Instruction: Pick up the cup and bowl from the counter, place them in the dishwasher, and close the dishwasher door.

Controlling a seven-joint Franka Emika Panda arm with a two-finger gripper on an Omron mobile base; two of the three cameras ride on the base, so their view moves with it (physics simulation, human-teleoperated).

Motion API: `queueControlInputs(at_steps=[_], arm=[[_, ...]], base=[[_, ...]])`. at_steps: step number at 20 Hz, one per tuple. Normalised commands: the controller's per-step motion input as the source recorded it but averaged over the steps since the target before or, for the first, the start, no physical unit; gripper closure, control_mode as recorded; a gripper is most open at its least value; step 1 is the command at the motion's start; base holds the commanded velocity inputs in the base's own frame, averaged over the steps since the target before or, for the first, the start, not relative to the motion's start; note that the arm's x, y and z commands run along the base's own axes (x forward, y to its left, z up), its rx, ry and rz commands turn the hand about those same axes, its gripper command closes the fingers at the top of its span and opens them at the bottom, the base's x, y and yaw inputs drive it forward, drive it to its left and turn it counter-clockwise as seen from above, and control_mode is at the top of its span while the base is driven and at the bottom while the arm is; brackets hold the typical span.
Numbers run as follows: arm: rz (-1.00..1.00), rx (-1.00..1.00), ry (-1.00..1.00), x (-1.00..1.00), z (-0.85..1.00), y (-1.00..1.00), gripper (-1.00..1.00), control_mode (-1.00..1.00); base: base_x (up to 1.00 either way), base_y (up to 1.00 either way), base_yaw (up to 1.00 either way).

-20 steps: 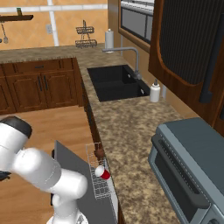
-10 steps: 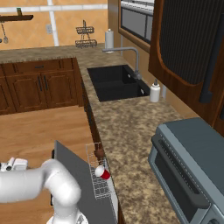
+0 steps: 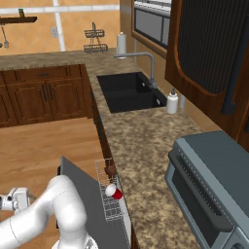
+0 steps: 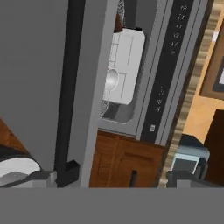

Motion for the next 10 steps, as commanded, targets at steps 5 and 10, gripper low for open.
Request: queueControlInputs(at_steps=[5,10], arm=[[-0.07,-0.27,-0.04,0.68,-0.74,0.11,-1.0,-1.0],[-0.01,-0.17,0.0,0.76,-0.8,0.16,-1.0,-1.0]], base=[[0.0,0.0,0.0],[0.0,0.0,0.0]])
